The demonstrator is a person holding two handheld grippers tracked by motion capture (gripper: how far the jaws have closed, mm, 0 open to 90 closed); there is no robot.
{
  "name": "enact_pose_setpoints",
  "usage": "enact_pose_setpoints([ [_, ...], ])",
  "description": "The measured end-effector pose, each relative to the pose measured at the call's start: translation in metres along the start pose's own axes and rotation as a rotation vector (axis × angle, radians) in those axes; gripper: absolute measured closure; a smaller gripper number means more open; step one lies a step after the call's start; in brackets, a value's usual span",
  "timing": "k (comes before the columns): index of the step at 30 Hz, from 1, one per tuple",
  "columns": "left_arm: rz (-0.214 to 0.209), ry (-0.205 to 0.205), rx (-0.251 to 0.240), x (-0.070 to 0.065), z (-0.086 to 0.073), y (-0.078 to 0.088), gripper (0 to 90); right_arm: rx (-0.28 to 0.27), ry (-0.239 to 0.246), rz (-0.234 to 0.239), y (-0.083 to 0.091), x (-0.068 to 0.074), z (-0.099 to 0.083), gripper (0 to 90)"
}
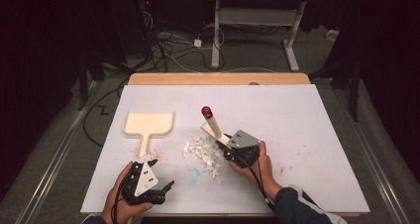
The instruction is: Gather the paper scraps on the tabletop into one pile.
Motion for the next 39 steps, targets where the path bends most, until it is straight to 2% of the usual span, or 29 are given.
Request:
enact_pose_setpoints([
  [1, 0.000, 0.000, -0.002, 0.000, 0.000, 0.000, 16.1, -0.013, -0.001, 0.001, -0.002, 0.005, 0.005, 68.1],
  [4, -0.002, 0.001, 0.000, 0.000, 0.000, 0.000, 16.1, -0.033, -0.001, -0.004, -0.001, 0.005, 0.009, 68.1],
  [8, 0.007, 0.004, -0.007, 0.000, 0.000, 0.003, 16.1, -0.057, 0.017, -0.005, 0.018, -0.006, 0.017, 68.1],
  [9, 0.007, 0.004, -0.007, 0.000, 0.000, 0.003, 16.1, -0.057, 0.017, -0.005, 0.018, -0.006, 0.017, 68.1],
  [10, 0.009, 0.006, -0.010, 0.001, 0.000, 0.003, 16.1, -0.069, 0.012, 0.012, 0.026, -0.009, 0.018, 68.1],
  [11, 0.010, 0.007, -0.008, 0.001, -0.001, 0.004, 16.1, -0.095, -0.001, 0.036, 0.042, -0.015, 0.020, 68.1],
  [12, 0.011, 0.008, -0.008, 0.001, -0.001, 0.004, 16.1, -0.097, -0.007, 0.056, 0.050, -0.016, 0.020, 68.1],
  [13, 0.013, 0.006, -0.005, 0.002, -0.001, 0.004, 16.1, -0.097, -0.005, 0.075, 0.058, -0.016, 0.019, 68.1],
  [14, 0.014, 0.005, -0.006, 0.002, 0.000, 0.004, 16.1, -0.097, -0.005, 0.075, 0.058, -0.016, 0.019, 68.1],
  [15, 0.017, -0.002, -0.005, 0.001, 0.000, 0.005, 16.1, -0.104, 0.016, 0.102, 0.074, -0.015, 0.017, 68.1],
  [17, 0.018, -0.004, -0.004, 0.000, 0.000, 0.005, 16.1, -0.116, 0.021, 0.152, 0.087, -0.012, 0.015, 68.1],
  [18, 0.019, -0.004, -0.004, 0.001, 0.000, 0.005, 16.1, -0.116, 0.021, 0.152, 0.087, -0.012, 0.015, 68.1],
  [19, 0.020, -0.003, -0.005, 0.001, 0.000, 0.005, 16.1, -0.114, 0.034, 0.212, 0.100, -0.005, 0.010, 68.1],
  [20, 0.025, 0.002, -0.008, 0.002, 0.000, 0.006, 16.1, -0.109, 0.038, 0.244, 0.105, -0.001, 0.007, 68.1],
  [23, 0.034, 0.003, -0.012, 0.004, 0.000, 0.008, 16.1, -0.078, 0.066, 0.303, 0.119, 0.010, -0.004, 68.1],
  [24, 0.038, 0.007, -0.015, 0.004, 0.000, 0.010, 16.1, -0.078, 0.066, 0.303, 0.119, 0.010, -0.004, 68.1],
  [26, 0.045, 0.017, -0.023, 0.006, 0.000, 0.012, 16.1, -0.051, 0.063, 0.357, 0.130, 0.017, -0.017, 68.1],
  [27, 0.045, 0.017, -0.023, 0.006, 0.000, 0.012, 16.1, -0.051, 0.063, 0.357, 0.130, 0.017, -0.017, 68.1],
  [28, 0.046, 0.018, -0.023, 0.007, 0.000, 0.012, 16.1, -0.021, 0.060, 0.388, 0.134, 0.022, -0.026, 68.1],
  [31, 0.042, 0.016, -0.024, 0.006, 0.001, 0.012, 16.1, 0.024, 0.049, 0.435, 0.131, 0.027, -0.037, 68.1],
  [32, 0.042, 0.016, -0.024, 0.006, 0.001, 0.012, 16.1, 0.024, 0.049, 0.435, 0.131, 0.027, -0.037, 68.1],
  [33, 0.040, 0.015, -0.025, 0.006, 0.001, 0.012, 16.1, 0.050, 0.041, 0.449, 0.129, 0.028, -0.041, 68.1],
  [35, 0.034, 0.017, -0.029, 0.005, 0.001, 0.012, 16.1, 0.056, 0.049, 0.443, 0.124, 0.029, -0.043, 68.2],
  [37, 0.028, 0.021, -0.025, 0.005, 0.001, 0.010, 16.1, 0.053, 0.059, 0.418, 0.114, 0.026, -0.043, 68.2],
  [39, 0.028, 0.018, -0.024, 0.005, 0.000, 0.010, 16.1, 0.047, 0.096, 0.387, 0.106, 0.022, -0.041, 68.2],
])
Point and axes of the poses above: each handheld gripper's, and its own axes: y roughly backward along the jaws, z roughly out of its top, x roughly to its left, the point moved 6 cm from there along -y, roughly forward along the jaws, and after that the axes turned 3 degrees about -y, right-handed, at the moved point
